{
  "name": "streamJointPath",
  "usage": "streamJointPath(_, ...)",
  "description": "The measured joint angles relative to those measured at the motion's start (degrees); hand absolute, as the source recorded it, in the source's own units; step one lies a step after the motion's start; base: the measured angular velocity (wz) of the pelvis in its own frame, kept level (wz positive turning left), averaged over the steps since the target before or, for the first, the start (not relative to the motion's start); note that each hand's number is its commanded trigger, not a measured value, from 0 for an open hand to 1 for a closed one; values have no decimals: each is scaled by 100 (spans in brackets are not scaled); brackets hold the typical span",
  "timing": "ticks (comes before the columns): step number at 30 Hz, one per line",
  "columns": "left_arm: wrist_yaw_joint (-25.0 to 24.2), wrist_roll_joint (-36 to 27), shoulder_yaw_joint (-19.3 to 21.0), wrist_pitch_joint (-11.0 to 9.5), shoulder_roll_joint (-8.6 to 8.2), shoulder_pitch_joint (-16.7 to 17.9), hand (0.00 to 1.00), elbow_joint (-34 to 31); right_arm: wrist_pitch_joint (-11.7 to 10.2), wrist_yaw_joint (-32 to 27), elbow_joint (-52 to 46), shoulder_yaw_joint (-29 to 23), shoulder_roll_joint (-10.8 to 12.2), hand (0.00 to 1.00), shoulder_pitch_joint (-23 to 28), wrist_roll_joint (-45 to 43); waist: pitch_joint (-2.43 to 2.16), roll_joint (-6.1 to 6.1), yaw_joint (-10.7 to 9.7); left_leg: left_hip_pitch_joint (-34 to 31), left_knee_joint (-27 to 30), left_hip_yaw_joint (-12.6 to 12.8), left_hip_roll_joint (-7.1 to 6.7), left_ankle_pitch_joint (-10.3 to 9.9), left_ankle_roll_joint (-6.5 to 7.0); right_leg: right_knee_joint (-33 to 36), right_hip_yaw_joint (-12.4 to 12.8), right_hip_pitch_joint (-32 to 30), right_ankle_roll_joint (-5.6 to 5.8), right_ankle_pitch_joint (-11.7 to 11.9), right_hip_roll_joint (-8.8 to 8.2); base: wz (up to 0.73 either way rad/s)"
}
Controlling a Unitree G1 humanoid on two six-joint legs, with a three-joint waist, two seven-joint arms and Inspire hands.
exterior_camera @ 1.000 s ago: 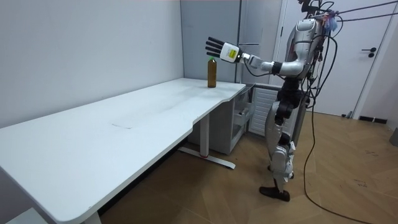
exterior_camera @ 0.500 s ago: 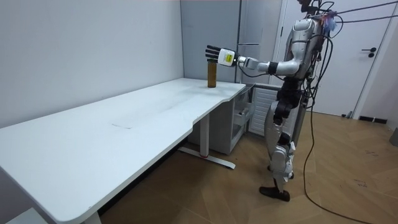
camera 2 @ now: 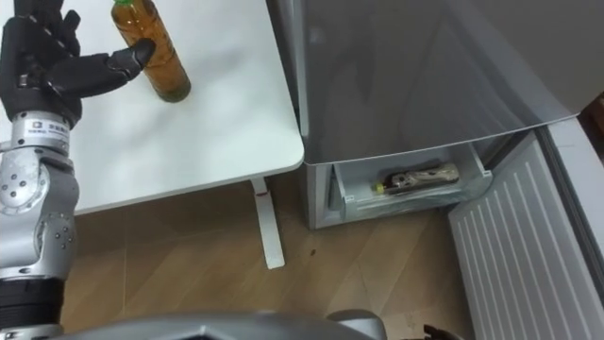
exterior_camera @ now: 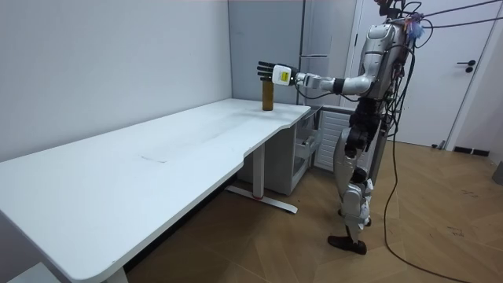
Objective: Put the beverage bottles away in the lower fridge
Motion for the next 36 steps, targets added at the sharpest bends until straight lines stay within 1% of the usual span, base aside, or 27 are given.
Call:
streamJointPath(2,8,3,0,30,0,0,0,42,7,-23,4,-7,1,0,3,-3,4,-14,-21,4,0,3,-1,0,0,2,6,0,0,0,-1,0)
streamJointPath(3,21,2,3,65,3,1,0,45,24,-25,62,-31,3,0,19,-14,2,-17,-62,1,4,-3,-2,0,0,2,6,0,0,0,-1,0)
streamJointPath(5,23,2,2,82,4,-1,0,45,120,-31,126,-66,7,0,-4,-20,-3,-20,-98,0,6,-3,-1,0,0,-2,14,-3,3,-3,1,0)
streamJointPath(9,53,3,-15,92,8,-5,0,45,252,-68,136,-118,12,0,48,-25,-6,36,-149,-7,4,1,4,-2,-1,4,73,-19,1,-3,18,0)
streamJointPath(11,52,2,-15,107,8,-38,0,45,259,-61,133,-118,18,0,108,-64,-4,54,-159,-6,4,9,7,-2,-2,13,113,-27,0,-2,27,-2)
streamJointPath(15,114,-2,-15,229,9,-198,0,62,438,1,118,-117,18,0,149,-197,4,82,-157,0,-2,83,17,-4,-5,28,233,-57,-3,0,45,-8)
streamJointPath(16,125,-3,-17,235,9,-221,0,91,445,11,116,-117,20,0,148,-196,4,84,-157,1,-2,100,20,-5,-7,38,256,-67,-2,0,50,-16)
streamJointPath(19,157,-33,-19,306,12,-372,0,311,495,19,117,-119,21,0,109,-200,8,99,-186,-6,-2,135,29,-8,-10,75,336,-114,-3,0,67,-6)
streamJointPath(20,158,-83,-19,312,29,-438,0,445,497,17,115,-132,19,0,103,-209,0,111,-212,-7,0,138,31,-8,-10,76,342,-115,-4,0,69,0)
streamJointPath(23,179,-217,-18,365,72,-467,0,595,503,17,108,-177,16,0,100,-247,-5,122,-250,-2,4,152,37,-8,-10,80,356,-121,-9,3,75,-1)
streamJointPath(25,191,-224,-17,385,75,-487,0,644,547,34,110,-179,13,0,81,-245,-10,131,-248,2,3,159,38,-8,-10,86,370,-125,-10,4,78,-2)
streamJointPath(26,215,-223,-17,393,80,-538,0,739,592,67,115,-183,7,0,87,-245,-10,130,-254,6,4,167,38,-8,-10,90,373,-125,-10,4,77,0)
streamJointPath(28,260,-224,-17,431,106,-647,0,933,613,104,115,-188,11,0,94,-255,-8,127,-263,8,8,173,40,-8,-10,100,375,-125,-12,5,77,0)
streamJointPath(32,274,-450,-16,478,243,-951,0,1441,617,121,113,-225,12,0,79,-382,-2,109,-282,6,7,174,42,-8,-10,104,376,-129,-12,5,77,0)
streamJointPath(34,278,-457,-16,479,287,-1091,0,1658,618,106,111,-297,12,0,42,-431,-3,104,-276,8,6,180,42,-8,-10,97,381,-127,-12,5,77,0)
streamJointPath(36,305,-457,-15,481,318,-1145,0,1813,615,79,111,-302,12,0,35,-431,-11,117,-290,9,7,185,44,-8,-10,95,384,-127,-15,8,78,0)
